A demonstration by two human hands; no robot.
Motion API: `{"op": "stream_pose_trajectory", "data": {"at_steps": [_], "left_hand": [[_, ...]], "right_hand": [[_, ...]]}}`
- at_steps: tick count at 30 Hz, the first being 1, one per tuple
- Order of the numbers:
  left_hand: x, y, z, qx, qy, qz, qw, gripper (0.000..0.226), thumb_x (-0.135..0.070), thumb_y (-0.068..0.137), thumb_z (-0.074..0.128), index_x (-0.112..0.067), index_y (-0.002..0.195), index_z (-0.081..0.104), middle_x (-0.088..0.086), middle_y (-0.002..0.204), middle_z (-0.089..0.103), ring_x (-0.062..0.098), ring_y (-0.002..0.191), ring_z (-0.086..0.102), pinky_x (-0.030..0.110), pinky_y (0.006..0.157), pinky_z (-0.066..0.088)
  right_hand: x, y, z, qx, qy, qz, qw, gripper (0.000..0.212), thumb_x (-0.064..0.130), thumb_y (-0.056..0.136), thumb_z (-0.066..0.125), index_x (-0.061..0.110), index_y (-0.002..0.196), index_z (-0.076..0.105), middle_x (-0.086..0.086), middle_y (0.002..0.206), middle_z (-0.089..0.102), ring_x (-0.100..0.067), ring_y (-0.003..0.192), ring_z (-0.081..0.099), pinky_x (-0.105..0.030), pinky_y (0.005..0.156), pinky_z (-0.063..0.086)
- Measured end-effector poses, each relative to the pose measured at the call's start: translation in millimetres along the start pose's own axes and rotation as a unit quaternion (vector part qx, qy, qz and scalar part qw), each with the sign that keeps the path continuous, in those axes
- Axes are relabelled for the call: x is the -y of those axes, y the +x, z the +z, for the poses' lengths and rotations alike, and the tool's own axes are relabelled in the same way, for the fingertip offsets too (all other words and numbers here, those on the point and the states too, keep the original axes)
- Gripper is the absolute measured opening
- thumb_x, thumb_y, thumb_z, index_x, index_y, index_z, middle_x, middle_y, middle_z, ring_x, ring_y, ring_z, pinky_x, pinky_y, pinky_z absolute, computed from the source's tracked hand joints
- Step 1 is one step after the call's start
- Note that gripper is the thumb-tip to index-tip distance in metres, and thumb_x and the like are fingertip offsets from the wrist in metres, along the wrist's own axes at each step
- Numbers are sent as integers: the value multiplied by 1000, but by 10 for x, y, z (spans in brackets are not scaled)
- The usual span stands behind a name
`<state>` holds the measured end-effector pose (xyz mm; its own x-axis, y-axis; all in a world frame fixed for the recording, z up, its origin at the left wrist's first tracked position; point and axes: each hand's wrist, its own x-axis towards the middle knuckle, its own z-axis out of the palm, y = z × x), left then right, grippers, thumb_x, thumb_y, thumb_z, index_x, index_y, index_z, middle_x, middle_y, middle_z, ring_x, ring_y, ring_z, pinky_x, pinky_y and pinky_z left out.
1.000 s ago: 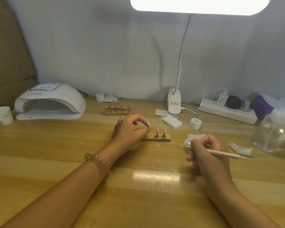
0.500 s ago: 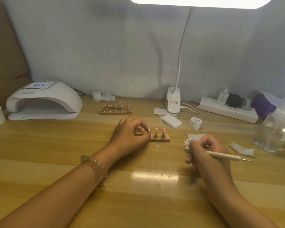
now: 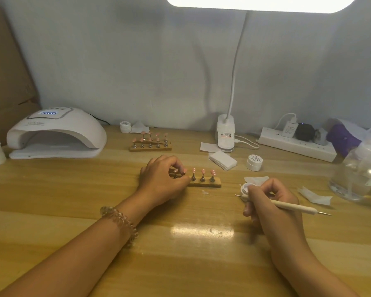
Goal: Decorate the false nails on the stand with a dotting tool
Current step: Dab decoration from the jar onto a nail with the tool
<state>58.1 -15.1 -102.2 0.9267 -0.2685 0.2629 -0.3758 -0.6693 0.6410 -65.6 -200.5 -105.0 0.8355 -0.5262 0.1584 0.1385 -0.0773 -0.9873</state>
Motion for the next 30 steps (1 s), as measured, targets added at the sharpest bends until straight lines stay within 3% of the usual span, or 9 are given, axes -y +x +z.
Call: {"op": "stream_pose_trajectory", "data": {"at_steps": [6,12,17,20,23,26,30], "left_hand": [[19,-2,-8,-6,-1,26,1000,21,-28,81,73,-35,74,55,-13,97,60,17,103,53,40,93,45],[61,8,-13,-20,46,54,997,18,-37,81,72,-40,76,55,-16,108,53,9,108,39,30,88,28],[49,-39,-3,-73,118,127,982,13,-33,80,72,-36,81,60,-12,116,51,11,110,38,27,85,23],[11,-87,-18,-114,158,179,964,12,-26,77,73,-29,80,61,-7,112,55,13,102,42,27,81,26],[-81,-147,-29,-140,111,214,960,12,-22,77,69,-24,77,57,-7,95,56,15,90,48,30,75,37],[-202,-252,58,-66,8,218,974,10,-26,77,63,-27,78,53,-15,80,53,9,74,49,27,65,40],[-281,-361,227,71,-73,215,971,11,-28,79,65,-32,80,55,-24,76,56,4,64,49,27,68,43]], "right_hand": [[-13,8,7,-4,2,-11,1000,28,21,94,62,10,73,48,-3,48,57,-8,41,43,-16,38,35],[-5,6,3,0,-4,-21,1000,34,31,94,63,5,77,50,0,47,53,-7,42,44,-16,40,35],[8,-10,10,9,-31,-40,999,38,41,91,64,5,79,60,0,51,55,-4,46,48,-22,51,38],[23,-26,9,15,-30,-52,998,35,41,88,66,8,78,63,2,53,57,-3,46,49,-17,48,39],[38,-15,-6,-5,-1,-64,998,27,36,89,67,12,78,63,3,55,61,-3,45,49,-14,42,37],[58,50,-79,-49,4,-93,994,25,34,96,59,13,82,65,4,58,63,-1,44,50,-14,40,38],[9,194,-203,-87,-18,-82,993,30,35,102,49,17,83,64,6,58,62,-2,42,46,-14,40,37]]}}
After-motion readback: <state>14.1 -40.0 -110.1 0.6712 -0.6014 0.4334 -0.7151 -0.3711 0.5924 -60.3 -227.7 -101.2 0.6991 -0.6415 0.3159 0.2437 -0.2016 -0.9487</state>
